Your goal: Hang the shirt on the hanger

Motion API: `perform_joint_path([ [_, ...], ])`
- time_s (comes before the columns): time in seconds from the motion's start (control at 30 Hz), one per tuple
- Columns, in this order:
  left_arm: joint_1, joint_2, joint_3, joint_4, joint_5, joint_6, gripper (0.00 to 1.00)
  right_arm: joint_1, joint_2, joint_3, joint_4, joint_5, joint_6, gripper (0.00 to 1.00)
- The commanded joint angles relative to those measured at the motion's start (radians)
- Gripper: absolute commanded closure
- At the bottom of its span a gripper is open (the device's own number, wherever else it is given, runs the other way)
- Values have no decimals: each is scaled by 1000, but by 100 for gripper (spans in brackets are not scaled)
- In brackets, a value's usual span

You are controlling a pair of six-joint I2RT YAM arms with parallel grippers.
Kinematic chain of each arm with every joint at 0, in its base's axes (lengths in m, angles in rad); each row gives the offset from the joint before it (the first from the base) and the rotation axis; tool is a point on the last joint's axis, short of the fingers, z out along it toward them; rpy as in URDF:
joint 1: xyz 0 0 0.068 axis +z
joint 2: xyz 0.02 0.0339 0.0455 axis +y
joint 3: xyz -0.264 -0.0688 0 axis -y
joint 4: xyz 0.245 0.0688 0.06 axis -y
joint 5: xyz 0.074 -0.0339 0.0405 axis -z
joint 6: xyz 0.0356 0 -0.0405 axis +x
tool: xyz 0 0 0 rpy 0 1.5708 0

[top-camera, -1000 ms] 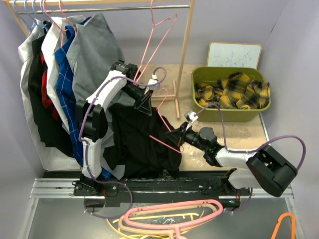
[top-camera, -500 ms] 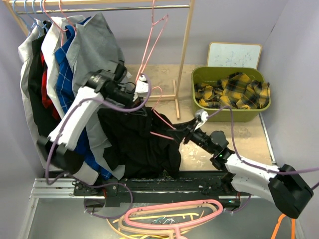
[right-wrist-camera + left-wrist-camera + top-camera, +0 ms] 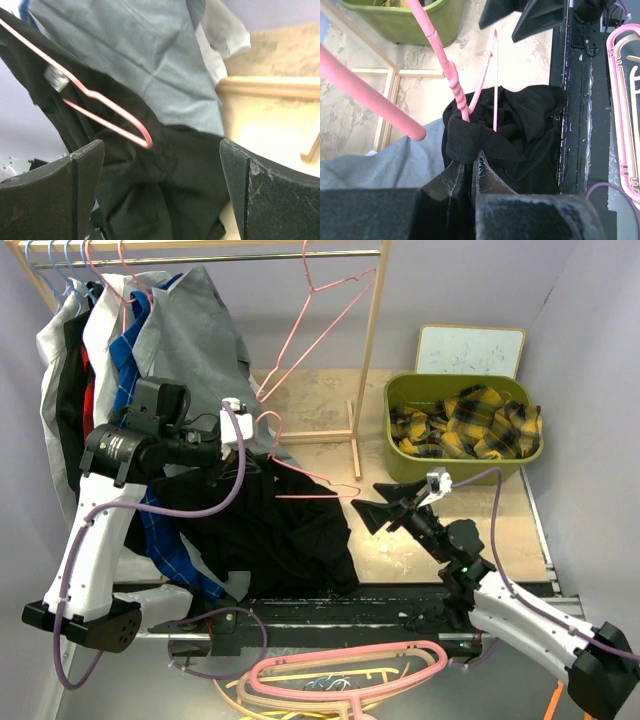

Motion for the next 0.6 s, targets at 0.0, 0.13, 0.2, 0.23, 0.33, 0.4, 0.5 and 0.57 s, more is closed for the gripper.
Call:
perform_joint_path([
  [0.0, 25, -30, 7, 17, 33, -25, 100, -1, 96, -51, 136, -34, 137, 5],
  [0.13, 27, -31, 53, 2, 44, -29, 100, 0, 306, -5, 257, -102, 144, 14],
  [0.2, 28, -25, 80, -13, 59, -27, 100, -1, 392, 19, 328, -138, 156, 16],
  [0.23, 28, -23, 90, -18, 64, -27, 100, -1, 427, 26, 366, -144, 168, 16],
  [0.33, 29, -19, 104, -23, 72, -25, 100, -1, 504, 48, 475, -159, 198, 18],
  [0.4, 31, -15, 101, -22, 73, -23, 100, -1, 549, 70, 527, -186, 211, 19],
  [0.5, 31, -10, 99, -20, 80, -23, 100, -1, 614, 96, 585, -220, 231, 22],
  [0.57, 32, -6, 101, -19, 83, -23, 100, 0, 658, 106, 626, -234, 255, 24],
])
